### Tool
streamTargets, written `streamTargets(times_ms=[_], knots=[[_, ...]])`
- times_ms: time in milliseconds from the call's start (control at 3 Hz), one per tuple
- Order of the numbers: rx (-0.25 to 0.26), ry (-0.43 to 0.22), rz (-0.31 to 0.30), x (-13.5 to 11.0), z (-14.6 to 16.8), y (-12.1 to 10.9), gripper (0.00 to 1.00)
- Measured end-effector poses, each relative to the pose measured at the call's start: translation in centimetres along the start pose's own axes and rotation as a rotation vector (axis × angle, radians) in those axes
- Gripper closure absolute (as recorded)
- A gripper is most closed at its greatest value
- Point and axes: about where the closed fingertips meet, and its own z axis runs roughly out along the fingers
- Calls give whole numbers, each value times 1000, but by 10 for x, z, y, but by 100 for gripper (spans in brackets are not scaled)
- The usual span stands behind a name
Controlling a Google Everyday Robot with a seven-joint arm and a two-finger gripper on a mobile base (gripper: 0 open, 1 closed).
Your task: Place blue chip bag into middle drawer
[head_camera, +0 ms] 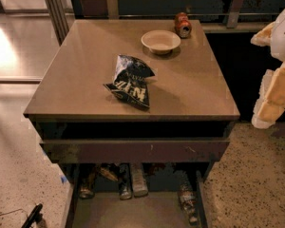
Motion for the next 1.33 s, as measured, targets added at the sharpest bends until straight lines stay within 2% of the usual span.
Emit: streamTargets(times_ms=[333,667,1333], knots=[[2,0,0,0,0,0,0],[10,-21,-19,-14,5,-12,0],[2,-84,-97,-53,21,-30,0]])
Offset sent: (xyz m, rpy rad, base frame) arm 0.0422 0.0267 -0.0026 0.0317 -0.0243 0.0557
